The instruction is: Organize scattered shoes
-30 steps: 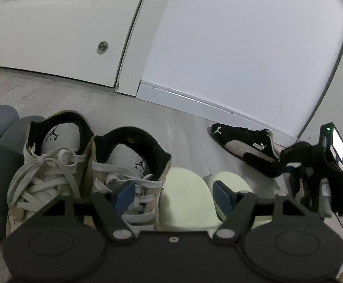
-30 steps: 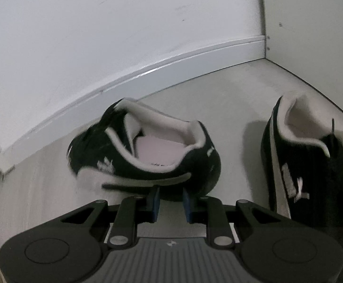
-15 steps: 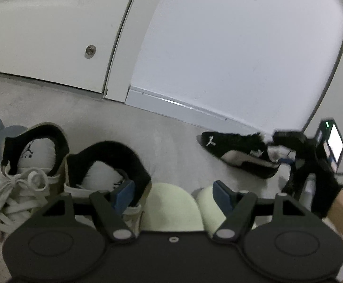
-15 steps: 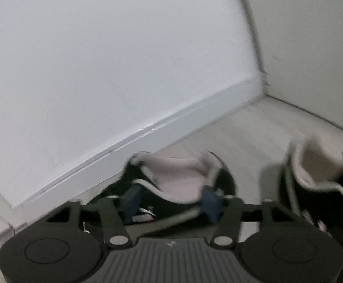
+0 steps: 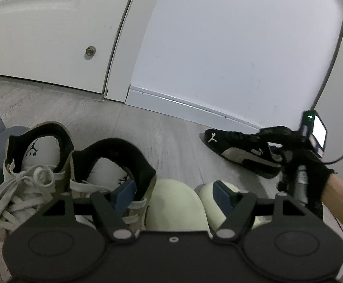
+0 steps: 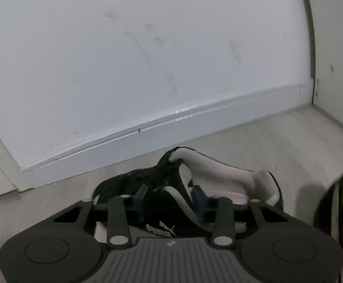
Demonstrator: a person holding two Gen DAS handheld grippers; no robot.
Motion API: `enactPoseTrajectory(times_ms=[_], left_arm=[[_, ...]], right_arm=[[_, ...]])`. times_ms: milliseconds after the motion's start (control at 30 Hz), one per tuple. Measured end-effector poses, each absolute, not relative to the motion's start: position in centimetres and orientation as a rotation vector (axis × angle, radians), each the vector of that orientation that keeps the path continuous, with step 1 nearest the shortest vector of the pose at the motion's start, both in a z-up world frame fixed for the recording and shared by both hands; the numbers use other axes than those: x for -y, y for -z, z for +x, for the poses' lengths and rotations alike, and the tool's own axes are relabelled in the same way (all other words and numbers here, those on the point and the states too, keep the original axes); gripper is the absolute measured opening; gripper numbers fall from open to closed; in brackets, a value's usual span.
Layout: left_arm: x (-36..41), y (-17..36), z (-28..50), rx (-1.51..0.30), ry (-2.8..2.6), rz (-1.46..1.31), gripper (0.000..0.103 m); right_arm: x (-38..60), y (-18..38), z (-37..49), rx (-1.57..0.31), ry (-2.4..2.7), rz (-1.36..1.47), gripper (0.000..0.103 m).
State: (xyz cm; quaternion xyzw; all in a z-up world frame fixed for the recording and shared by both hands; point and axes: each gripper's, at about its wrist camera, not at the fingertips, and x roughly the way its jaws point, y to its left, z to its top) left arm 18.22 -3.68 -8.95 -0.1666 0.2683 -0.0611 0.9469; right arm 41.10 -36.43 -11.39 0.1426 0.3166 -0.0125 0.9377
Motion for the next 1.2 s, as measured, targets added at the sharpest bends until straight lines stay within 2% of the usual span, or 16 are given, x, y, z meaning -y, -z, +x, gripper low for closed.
enactPoseTrajectory(times_ms=[167,333,433,500,667,967,1067,1133,1200], left_arm=[[3.4,8.7,17.7,-0.535,0.130,-0.362,0.074],[3.5,8.4,17.4,-0.526,0.143,-0.369,0.074],[3.6,8.3,17.4,-0.523,0.149,-0.372,0.074],[3.6,8.3,17.4,-0.523,0.148,-0.369,0.074],[3.8,8.4,17.2,-0.527,0.142,-0.359,0.074],[4.5,8.9,17.7,-0.538,0.149,-0.335,0.074],[4.6,8.9,17.8,-0.539,0.149,-0.327,0.074],[4.6,9.0,18.0,-0.538,0.148,-0.339,0.074],[4.6,9.0,18.0,-0.539,0.149,-0.346,0.074]], right_arm=[[36.7,10.2,38.2,-0.705,0.048,0.218,0.035],[37.6,8.7,33.2,-0.681,0.076,0.294,0.035],[37.6,8.7,32.2,-0.735,0.068,0.349,0.034],[37.9,9.6,32.1,-0.786,0.066,0.388,0.023],[39.4,10.8,33.8,-0.810,0.165,0.374,0.022],[43.7,12.0,39.9,-0.650,0.273,0.418,0.023],[42.6,12.1,39.9,-0.615,0.349,0.551,0.040],[40.8,11.9,39.6,-0.602,0.404,0.530,0.050],[38.7,11.7,39.7,-0.598,0.399,0.446,0.084]])
